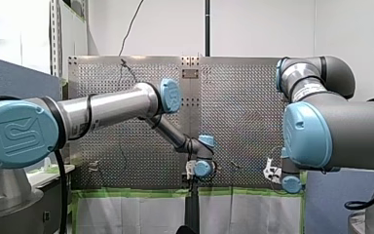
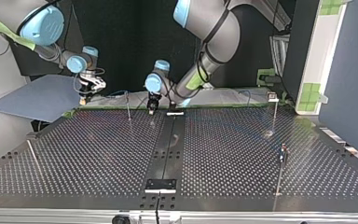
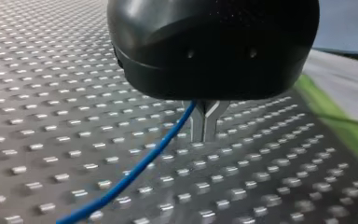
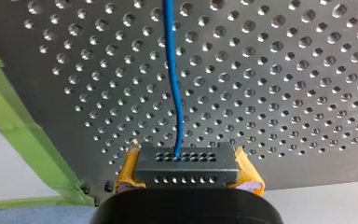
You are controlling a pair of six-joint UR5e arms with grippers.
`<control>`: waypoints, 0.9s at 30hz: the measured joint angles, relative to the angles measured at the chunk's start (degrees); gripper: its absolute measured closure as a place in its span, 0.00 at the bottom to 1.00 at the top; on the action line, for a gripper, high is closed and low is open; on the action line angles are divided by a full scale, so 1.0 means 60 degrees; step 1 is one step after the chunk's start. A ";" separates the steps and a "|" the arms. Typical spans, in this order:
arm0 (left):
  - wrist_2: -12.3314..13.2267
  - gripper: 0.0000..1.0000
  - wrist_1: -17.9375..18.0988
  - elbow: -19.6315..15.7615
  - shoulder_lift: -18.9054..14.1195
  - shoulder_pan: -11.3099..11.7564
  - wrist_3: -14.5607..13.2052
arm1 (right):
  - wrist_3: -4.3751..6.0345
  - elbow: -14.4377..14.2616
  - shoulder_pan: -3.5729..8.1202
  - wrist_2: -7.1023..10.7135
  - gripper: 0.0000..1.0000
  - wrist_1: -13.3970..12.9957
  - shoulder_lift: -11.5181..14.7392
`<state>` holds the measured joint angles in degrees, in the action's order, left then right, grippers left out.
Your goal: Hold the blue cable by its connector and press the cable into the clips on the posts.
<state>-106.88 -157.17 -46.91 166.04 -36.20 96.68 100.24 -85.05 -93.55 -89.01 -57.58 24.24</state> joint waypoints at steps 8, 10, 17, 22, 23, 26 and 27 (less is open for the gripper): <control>0.0016 1.00 -0.0108 0.0017 -0.0207 0.0049 -0.0018 | 0.0527 0.0246 0.0043 -0.0098 1.00 0.0004 -0.0003; 0.0014 1.00 -0.0125 0.0016 -0.0213 0.0050 -0.0017 | 0.0707 0.0295 0.0082 -0.0217 1.00 0.0004 -0.0003; 0.0014 1.00 -0.0215 0.0012 -0.0215 0.0052 -0.0022 | 0.1263 0.0342 0.0296 -0.0626 1.00 -0.0053 -0.0002; 0.0011 1.00 -0.0286 -0.0023 -0.0217 0.0046 -0.0033 | 0.1638 0.0342 0.0414 -0.0752 1.00 -0.0027 -0.0003; 0.0012 1.00 -0.0291 -0.0033 -0.0217 0.0047 -0.0032 | 0.1700 0.0343 0.0433 -0.0795 1.00 -0.0010 -0.0003; 0.0014 1.00 -0.0301 -0.0072 -0.0217 0.0054 -0.0033 | 0.1925 0.0345 0.0491 -0.0988 1.00 0.0046 -0.0008; 0.0017 1.00 -0.0303 -0.0092 -0.0217 0.0058 -0.0037 | 0.1991 0.0343 0.0497 -0.1045 1.00 0.0052 -0.0011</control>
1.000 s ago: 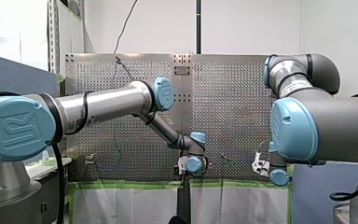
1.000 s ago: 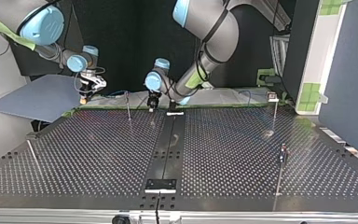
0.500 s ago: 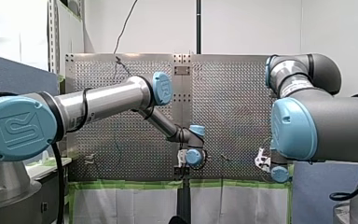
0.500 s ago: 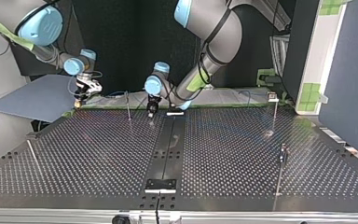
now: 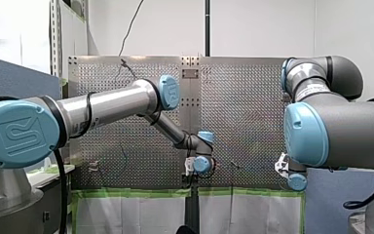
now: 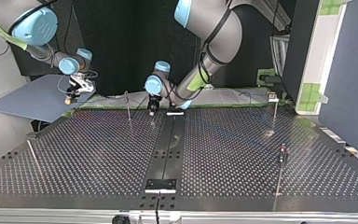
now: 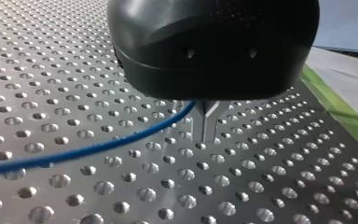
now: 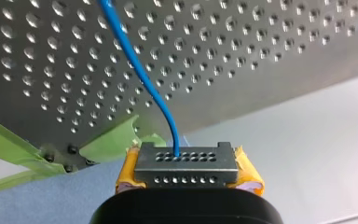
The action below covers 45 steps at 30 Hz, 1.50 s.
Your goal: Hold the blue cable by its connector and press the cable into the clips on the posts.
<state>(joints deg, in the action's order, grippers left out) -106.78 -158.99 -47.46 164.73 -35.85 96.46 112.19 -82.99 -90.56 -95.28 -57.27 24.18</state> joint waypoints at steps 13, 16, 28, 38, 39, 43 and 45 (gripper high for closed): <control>0.0076 1.00 0.0083 -0.0433 0.0000 -0.0066 -0.0258 | 0.0124 -0.0001 -0.0115 0.0696 1.00 -0.0017 -0.0019; 0.0092 1.00 0.0090 -0.0474 -0.0002 -0.0099 -0.0469 | 0.0087 0.0000 -0.0190 0.0934 1.00 -0.0019 -0.0020; 0.0707 0.00 0.0098 -0.0961 -0.0342 -0.0155 -0.0668 | -0.0003 -0.0002 -0.0453 0.1256 1.00 -0.0009 -0.0024; 0.1162 0.00 0.0189 -0.1128 -0.0817 -0.0356 0.0135 | 0.0003 -0.0002 -0.0578 0.1259 1.00 0.0022 -0.0025; 0.1250 0.00 0.0174 -0.1178 -0.0825 -0.0391 0.0220 | 0.0005 -0.0001 -0.0587 0.1258 1.00 0.0025 -0.0026; 0.1374 0.00 0.0149 -0.1383 -0.0828 -0.0471 0.0344 | 0.0009 -0.0003 -0.0629 0.1254 1.00 0.0031 -0.0029; 0.1381 0.00 0.0140 -0.1493 -0.0831 -0.0490 0.0338 | 0.0010 -0.0003 -0.0646 0.1249 1.00 0.0033 -0.0032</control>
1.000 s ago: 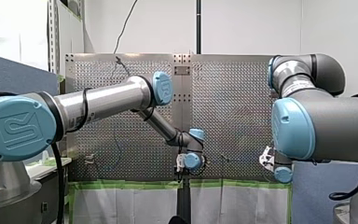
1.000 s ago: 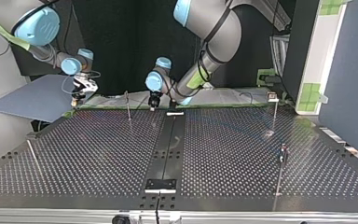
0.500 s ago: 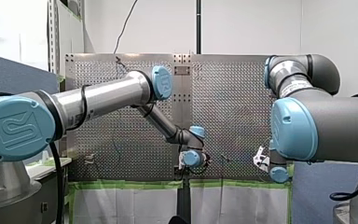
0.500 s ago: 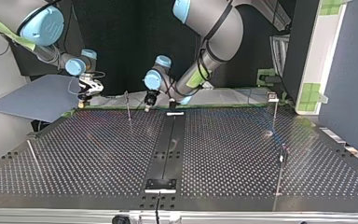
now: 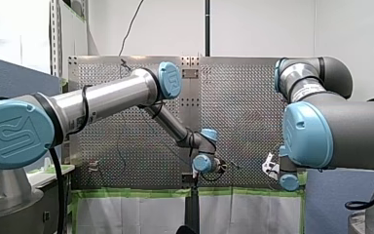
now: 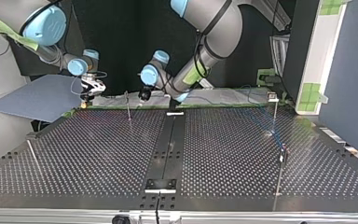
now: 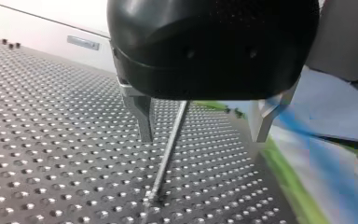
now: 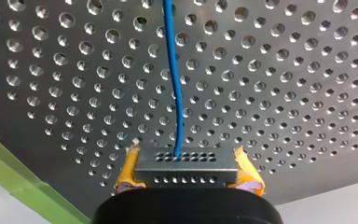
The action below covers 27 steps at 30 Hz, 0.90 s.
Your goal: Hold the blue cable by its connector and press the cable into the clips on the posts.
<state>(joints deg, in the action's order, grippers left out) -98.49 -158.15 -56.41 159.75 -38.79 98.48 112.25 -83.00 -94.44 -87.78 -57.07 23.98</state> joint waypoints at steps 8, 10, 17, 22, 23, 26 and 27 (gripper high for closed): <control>-0.0036 0.00 -0.0014 -0.0195 -0.0003 -0.0049 -0.0134 | 0.0000 0.0000 -0.0053 -0.0031 1.00 0.0013 -0.0002; -0.0007 0.00 -0.0019 -0.0201 -0.0003 -0.0085 -0.0134 | -0.0006 -0.0001 -0.0064 -0.0036 1.00 0.0015 -0.0003; 0.0426 0.00 0.0051 -0.0339 -0.0006 -0.0310 0.0146 | -0.0010 -0.0001 -0.0088 -0.0048 1.00 0.0019 -0.0013; 0.0845 0.00 0.0086 -0.0429 -0.0040 -0.0370 0.0262 | -0.0002 -0.0002 -0.0099 -0.0049 1.00 0.0021 -0.0014; 0.0914 0.00 0.0087 -0.0435 -0.0042 -0.0373 0.0279 | -0.0001 -0.0001 -0.0101 -0.0049 1.00 0.0021 -0.0015; 0.1133 0.00 0.0094 -0.0447 -0.0044 -0.0384 0.0311 | 0.0000 -0.0001 -0.0111 -0.0049 1.00 0.0021 -0.0016; 0.1219 0.00 0.0097 -0.0448 -0.0045 -0.0388 0.0313 | 0.0000 -0.0002 -0.0112 -0.0050 1.00 0.0024 -0.0017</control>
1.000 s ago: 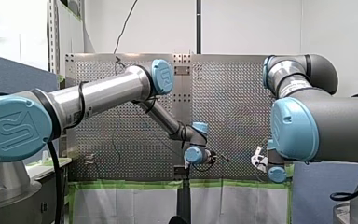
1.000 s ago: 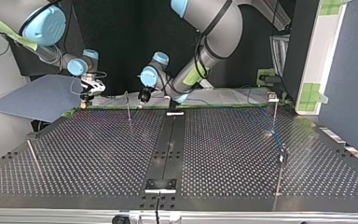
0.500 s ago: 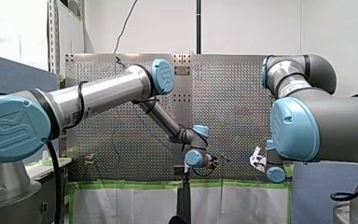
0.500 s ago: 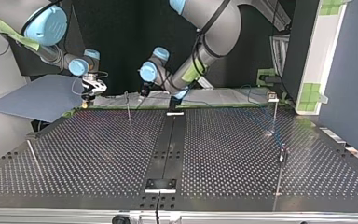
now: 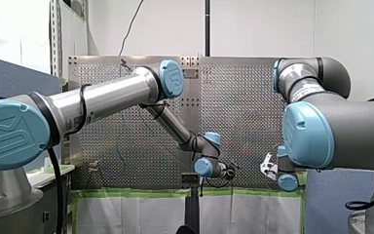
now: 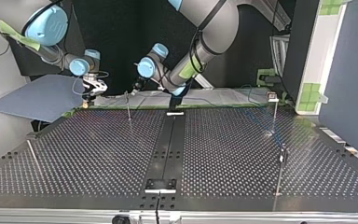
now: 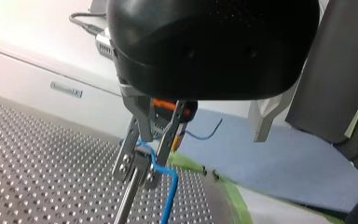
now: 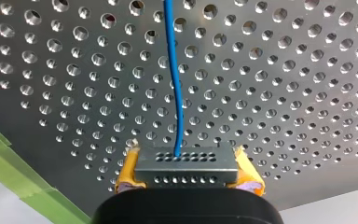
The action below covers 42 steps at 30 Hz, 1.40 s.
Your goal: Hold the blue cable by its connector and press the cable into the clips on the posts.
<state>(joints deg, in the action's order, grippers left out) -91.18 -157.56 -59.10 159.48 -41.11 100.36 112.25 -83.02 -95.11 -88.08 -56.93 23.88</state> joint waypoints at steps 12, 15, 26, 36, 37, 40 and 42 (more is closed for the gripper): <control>0.0045 0.00 0.0006 -0.0016 -0.0138 -0.0070 -0.0242 | 0.0000 -0.0001 -0.0004 0.0000 1.00 0.0008 -0.0020; -0.0145 0.00 0.0061 -0.0115 -0.0264 -0.0076 -0.0346 | 0.0001 -0.0001 -0.0006 0.0000 1.00 0.0009 -0.0027; -0.0293 0.00 0.0864 -0.0943 -0.0599 -0.0117 -0.0221 | 0.0000 -0.0001 -0.0025 0.0000 1.00 0.0008 -0.0043; -0.0307 0.00 0.1510 -0.1159 -0.0604 -0.0271 -0.0541 | 0.0014 -0.0001 -0.0042 0.0000 1.00 0.0037 -0.0057; -0.0307 0.00 0.1522 -0.1160 -0.0604 -0.0280 -0.0581 | 0.0015 -0.0001 -0.0044 0.0000 1.00 0.0037 -0.0058; -0.0308 0.00 0.1541 -0.1160 -0.0603 -0.0314 -0.0645 | 0.0015 0.0000 -0.0054 -0.0001 1.00 0.0030 -0.0059; -0.0308 0.00 0.1544 -0.1161 -0.0603 -0.0336 -0.0647 | 0.0015 0.0000 -0.0059 -0.0004 1.00 0.0028 -0.0062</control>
<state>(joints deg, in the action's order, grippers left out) -93.03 -148.30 -66.07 155.86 -43.13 96.48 112.34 -83.02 -95.46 -88.10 -56.76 23.51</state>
